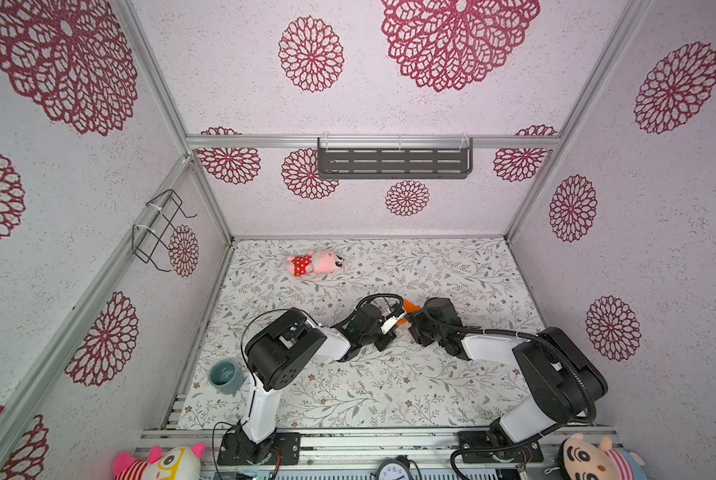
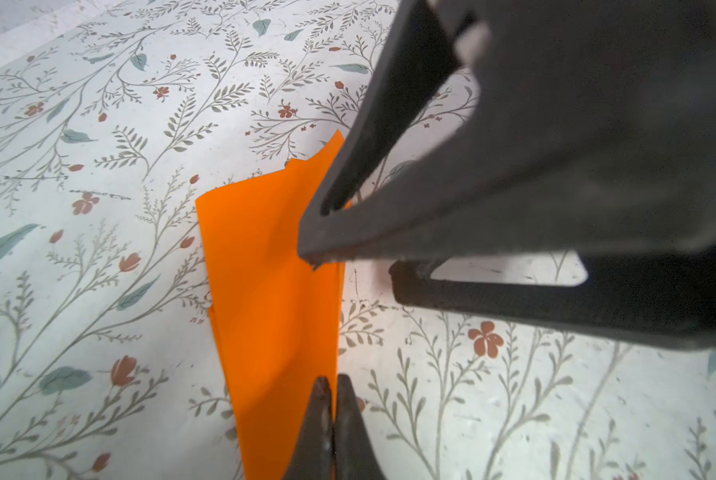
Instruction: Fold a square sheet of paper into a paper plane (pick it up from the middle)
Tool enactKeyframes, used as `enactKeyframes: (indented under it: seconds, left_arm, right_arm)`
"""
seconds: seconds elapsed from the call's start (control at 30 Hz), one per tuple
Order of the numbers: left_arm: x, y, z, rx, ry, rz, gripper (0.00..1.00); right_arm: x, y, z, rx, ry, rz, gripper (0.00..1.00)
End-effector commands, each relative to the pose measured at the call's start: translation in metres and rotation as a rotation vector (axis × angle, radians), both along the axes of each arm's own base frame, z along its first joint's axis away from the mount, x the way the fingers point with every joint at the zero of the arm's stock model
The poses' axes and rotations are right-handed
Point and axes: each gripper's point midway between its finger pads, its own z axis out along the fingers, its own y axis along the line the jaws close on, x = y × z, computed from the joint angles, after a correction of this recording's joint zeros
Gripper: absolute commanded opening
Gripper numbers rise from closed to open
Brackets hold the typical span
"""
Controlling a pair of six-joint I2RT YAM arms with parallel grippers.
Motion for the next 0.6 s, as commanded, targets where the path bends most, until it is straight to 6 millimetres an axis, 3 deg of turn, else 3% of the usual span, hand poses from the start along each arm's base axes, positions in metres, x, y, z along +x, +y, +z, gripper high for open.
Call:
enactKeyframes:
  seconds: [0.0,0.13,0.27,0.33,0.4,0.57]
  left_arm:
    - [0.001,0.005,0.009,-0.043,0.032,0.0,0.0]
    - [0.003,0.01,0.01,-0.09,0.109,0.027,0.0]
    - [0.009,0.019,0.007,-0.121,0.198,0.088,0.0]
    - [0.011,0.023,0.006,-0.146,0.244,0.119,0.0]
    - [0.016,0.026,0.024,-0.2,0.262,0.145,0.0]
    - [0.02,0.035,0.027,-0.293,0.387,0.201,0.0]
  right_arm:
    - [0.006,-0.022,0.022,-0.074,-0.067,-0.044,0.58]
    - [0.004,-0.043,0.03,-0.152,-0.117,-0.067,0.62]
    - [0.004,-0.051,0.04,-0.218,-0.196,-0.022,0.64]
    - [0.005,-0.052,0.043,-0.25,-0.238,0.015,0.64]
    - [0.007,-0.047,0.049,-0.263,-0.298,0.06,0.63]
    - [0.011,-0.034,0.055,-0.271,-0.392,0.15,0.64]
